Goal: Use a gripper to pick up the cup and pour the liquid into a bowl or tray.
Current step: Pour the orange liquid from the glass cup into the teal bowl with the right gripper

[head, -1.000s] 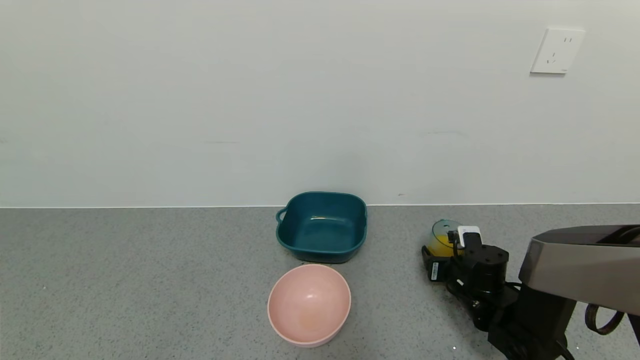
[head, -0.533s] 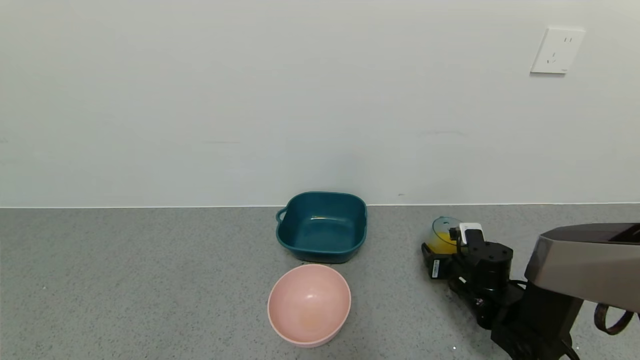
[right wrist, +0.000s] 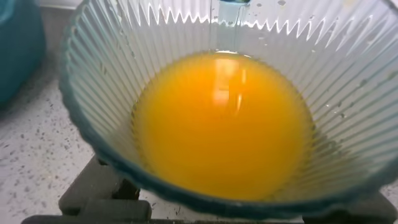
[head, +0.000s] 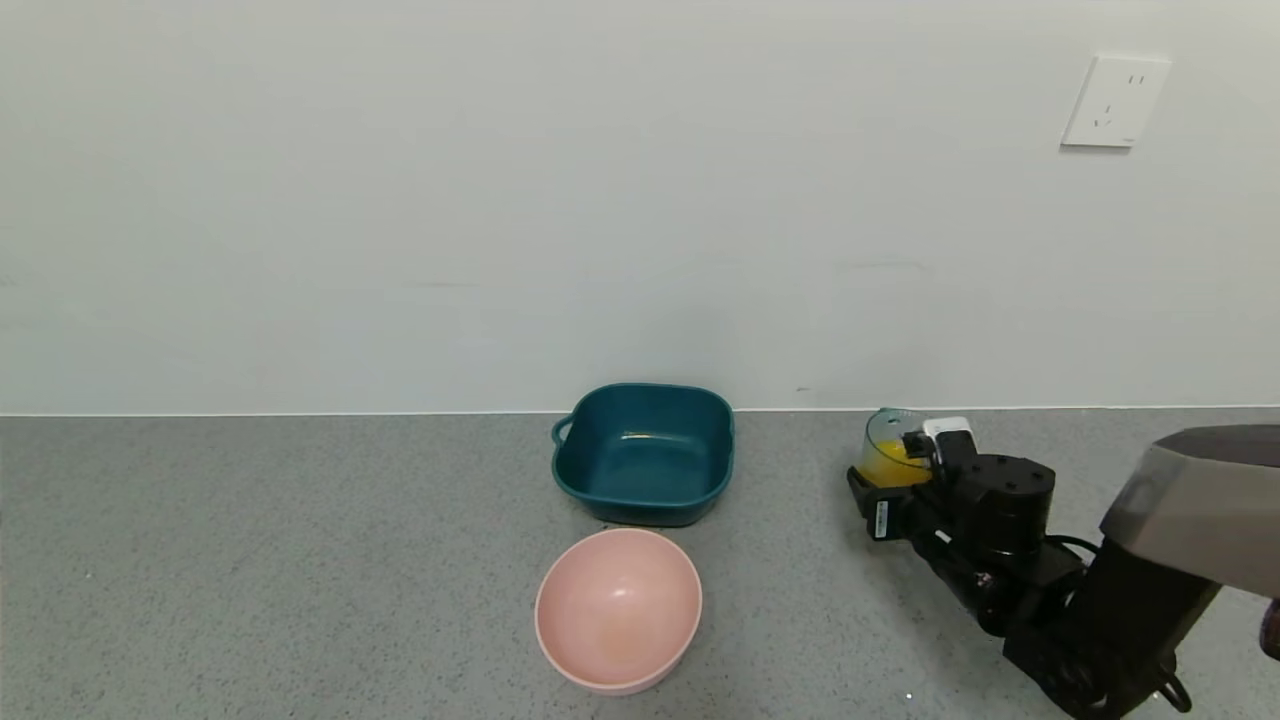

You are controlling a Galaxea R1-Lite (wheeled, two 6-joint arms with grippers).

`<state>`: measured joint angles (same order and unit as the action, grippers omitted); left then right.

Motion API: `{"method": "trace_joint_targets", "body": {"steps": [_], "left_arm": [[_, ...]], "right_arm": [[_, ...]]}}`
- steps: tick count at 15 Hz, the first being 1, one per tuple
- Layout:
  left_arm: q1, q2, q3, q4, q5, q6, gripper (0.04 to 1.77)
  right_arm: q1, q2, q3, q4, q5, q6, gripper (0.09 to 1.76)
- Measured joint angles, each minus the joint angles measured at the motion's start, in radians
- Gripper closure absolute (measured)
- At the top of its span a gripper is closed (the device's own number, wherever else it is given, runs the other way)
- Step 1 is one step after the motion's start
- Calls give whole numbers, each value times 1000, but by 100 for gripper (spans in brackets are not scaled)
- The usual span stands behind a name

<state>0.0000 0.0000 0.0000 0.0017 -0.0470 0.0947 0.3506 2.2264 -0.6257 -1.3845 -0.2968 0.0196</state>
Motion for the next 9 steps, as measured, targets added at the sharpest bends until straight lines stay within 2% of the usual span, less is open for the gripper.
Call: {"method": "trace_joint_targets", "body": {"steps": [5, 9], "left_arm": [[0, 0, 0, 0, 0, 0, 9], [0, 0, 0, 0, 0, 0, 9]], "right_arm": [[-9, -150, -44, 238, 53, -2, 50], [3, -230, -158, 424, 77, -1, 50]]}}
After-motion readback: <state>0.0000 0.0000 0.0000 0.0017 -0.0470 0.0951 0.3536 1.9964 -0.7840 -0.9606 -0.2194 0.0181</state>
